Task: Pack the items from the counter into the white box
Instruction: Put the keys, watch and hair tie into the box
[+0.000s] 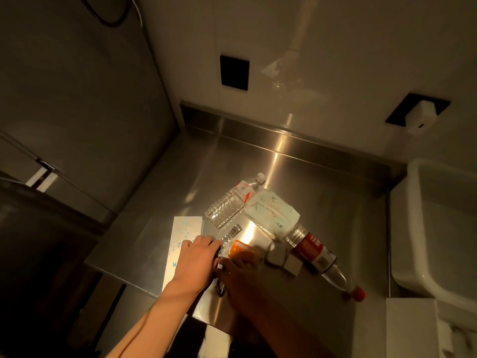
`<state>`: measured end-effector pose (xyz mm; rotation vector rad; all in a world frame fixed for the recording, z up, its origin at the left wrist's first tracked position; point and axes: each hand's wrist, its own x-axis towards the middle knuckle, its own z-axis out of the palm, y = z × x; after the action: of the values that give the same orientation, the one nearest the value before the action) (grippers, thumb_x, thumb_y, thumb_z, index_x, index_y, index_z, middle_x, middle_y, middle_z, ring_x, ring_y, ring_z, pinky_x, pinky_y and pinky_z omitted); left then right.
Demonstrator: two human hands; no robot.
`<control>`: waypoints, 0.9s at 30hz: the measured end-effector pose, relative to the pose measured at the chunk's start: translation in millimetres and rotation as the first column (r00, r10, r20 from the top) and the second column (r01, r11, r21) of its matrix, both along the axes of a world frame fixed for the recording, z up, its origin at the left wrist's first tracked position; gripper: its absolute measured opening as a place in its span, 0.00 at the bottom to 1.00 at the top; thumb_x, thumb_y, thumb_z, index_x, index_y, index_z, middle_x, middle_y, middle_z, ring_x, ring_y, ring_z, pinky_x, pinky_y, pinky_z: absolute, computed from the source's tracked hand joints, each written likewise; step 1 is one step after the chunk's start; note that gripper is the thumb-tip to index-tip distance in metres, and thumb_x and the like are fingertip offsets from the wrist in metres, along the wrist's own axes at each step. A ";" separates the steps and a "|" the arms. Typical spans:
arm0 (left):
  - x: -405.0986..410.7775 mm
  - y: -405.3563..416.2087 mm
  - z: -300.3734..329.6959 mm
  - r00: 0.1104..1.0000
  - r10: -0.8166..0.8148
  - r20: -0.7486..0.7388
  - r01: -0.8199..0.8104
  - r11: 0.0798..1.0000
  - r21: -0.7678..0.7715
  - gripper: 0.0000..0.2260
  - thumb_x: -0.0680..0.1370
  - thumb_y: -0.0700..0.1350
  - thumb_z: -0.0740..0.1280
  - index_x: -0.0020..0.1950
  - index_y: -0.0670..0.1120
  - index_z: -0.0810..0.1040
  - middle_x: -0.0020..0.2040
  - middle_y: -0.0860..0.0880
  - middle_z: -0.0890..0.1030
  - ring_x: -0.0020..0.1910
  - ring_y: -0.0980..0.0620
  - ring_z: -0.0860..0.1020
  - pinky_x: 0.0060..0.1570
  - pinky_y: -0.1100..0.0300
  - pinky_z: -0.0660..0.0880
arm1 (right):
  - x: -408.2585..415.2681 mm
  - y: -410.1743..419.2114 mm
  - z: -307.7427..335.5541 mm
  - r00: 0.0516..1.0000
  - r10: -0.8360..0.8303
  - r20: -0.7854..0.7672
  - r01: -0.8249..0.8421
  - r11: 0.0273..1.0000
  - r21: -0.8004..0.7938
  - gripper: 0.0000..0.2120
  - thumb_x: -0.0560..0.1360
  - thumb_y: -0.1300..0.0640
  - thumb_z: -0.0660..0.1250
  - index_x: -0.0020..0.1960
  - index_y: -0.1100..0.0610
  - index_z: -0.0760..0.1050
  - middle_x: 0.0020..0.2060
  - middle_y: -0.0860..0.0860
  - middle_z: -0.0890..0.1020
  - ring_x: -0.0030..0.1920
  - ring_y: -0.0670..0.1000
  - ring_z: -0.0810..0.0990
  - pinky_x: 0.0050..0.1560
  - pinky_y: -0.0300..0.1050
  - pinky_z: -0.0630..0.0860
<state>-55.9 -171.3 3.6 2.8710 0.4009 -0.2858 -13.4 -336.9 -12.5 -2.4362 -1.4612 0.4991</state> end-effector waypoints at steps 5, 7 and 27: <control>2.4 0.5 -2.2 1.000 -0.018 -0.025 0.018 1.000 -0.009 0.22 0.71 0.44 0.71 0.62 0.60 0.72 0.55 0.57 0.75 0.54 0.51 0.76 0.49 0.53 0.65 | 1.0 1.6 4.2 0.994 0.036 0.105 -0.029 0.997 -0.069 0.14 0.74 0.54 0.67 0.58 0.47 0.82 0.62 0.47 0.79 0.61 0.54 0.78 0.54 0.52 0.79; 1.8 -0.8 -2.9 0.999 -0.024 -0.021 0.024 1.000 -0.014 0.19 0.72 0.42 0.69 0.59 0.60 0.73 0.52 0.56 0.74 0.51 0.50 0.76 0.48 0.54 0.66 | 0.8 1.6 5.9 0.991 0.052 0.127 -0.042 0.996 -0.078 0.12 0.71 0.54 0.70 0.54 0.47 0.83 0.55 0.46 0.81 0.56 0.52 0.81 0.49 0.49 0.80; -9.1 -15.0 32.4 0.981 0.125 0.148 -0.105 0.985 -0.138 0.17 0.69 0.49 0.75 0.56 0.57 0.79 0.48 0.55 0.76 0.40 0.50 0.78 0.39 0.58 0.68 | 13.9 -15.0 38.8 0.989 -0.144 -0.033 0.147 0.976 0.158 0.09 0.67 0.71 0.65 0.44 0.63 0.79 0.44 0.60 0.81 0.41 0.62 0.81 0.39 0.54 0.80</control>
<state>-65.0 -186.3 36.0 2.7071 0.4970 -0.0635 0.5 -351.9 26.4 -2.3800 -1.2508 0.3604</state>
